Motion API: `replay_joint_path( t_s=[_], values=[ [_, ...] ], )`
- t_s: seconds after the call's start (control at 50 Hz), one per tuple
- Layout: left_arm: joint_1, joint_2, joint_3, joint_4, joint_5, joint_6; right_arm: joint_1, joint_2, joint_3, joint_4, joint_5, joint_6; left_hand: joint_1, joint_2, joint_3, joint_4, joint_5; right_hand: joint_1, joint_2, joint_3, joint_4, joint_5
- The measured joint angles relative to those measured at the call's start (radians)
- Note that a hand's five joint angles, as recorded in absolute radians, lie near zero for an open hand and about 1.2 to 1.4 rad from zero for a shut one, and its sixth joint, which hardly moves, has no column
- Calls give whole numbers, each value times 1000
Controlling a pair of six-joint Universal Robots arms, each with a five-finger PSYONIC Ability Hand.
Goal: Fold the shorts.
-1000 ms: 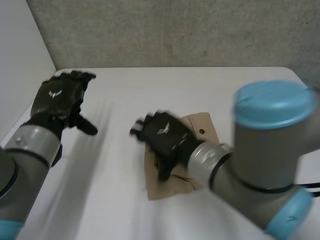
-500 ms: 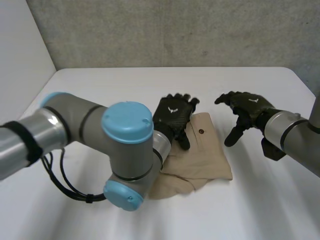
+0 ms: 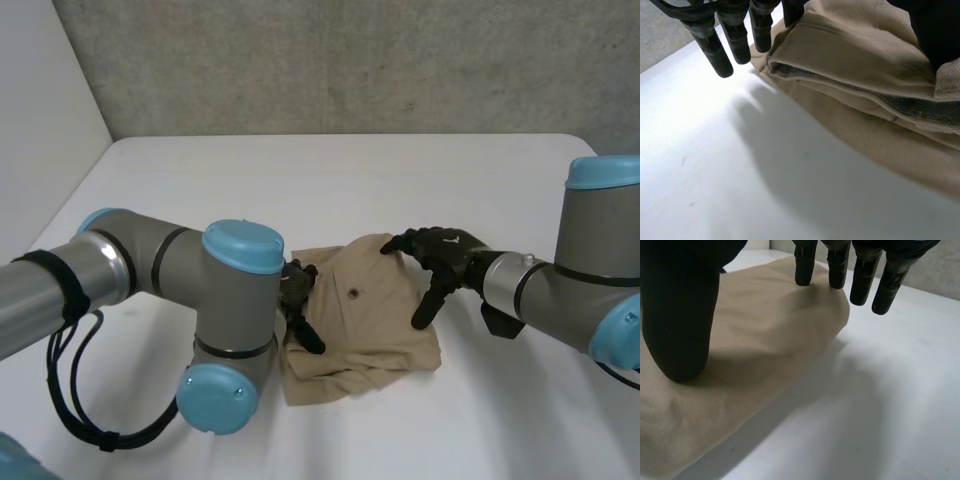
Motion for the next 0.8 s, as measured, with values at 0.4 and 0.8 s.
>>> replay_joint_path(
  t_s=[0.4, 0.8],
  values=[
    [-13, 203, -69, 8, 2, 52, 80, -96, -65, 46, 164, -73, -16, 0, 0, 0, -1, -5, 0, 0, 0, -4],
    [359, 762, -167, -33, 152, -224, 45, -457, -112, 1, 420, 164, -16, 0, 0, 0, -3, -5, 0, 0, 0, -4]
  ],
)
